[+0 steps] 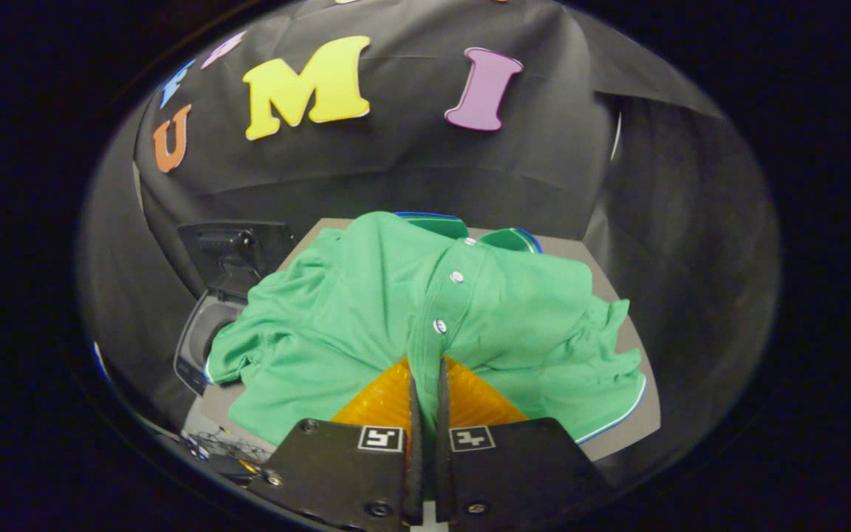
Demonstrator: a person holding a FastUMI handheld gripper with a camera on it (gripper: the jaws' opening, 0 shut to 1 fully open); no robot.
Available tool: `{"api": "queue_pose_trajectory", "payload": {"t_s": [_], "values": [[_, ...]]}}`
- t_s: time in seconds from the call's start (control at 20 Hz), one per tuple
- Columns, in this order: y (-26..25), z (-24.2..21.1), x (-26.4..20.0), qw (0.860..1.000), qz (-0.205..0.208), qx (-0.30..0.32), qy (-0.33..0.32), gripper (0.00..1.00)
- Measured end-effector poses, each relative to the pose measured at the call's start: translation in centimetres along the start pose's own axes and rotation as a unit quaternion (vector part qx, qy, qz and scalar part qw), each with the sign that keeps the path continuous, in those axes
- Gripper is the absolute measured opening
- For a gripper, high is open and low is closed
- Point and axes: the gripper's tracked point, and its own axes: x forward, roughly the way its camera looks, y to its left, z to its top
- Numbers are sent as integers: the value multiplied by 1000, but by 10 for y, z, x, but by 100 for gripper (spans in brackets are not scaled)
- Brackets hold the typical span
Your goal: Put the clothes into the washing machine and then close the washing machine lid.
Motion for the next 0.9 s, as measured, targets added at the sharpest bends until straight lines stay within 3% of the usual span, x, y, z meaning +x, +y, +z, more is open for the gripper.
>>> {"api": "queue_pose_trajectory", "payload": {"t_s": [0.35, 0.9], "values": [[-1, 12, -16, 998, 25, 56, -18, 5], [20, 98, -86, 988, 66, 78, -112, 5]]}}
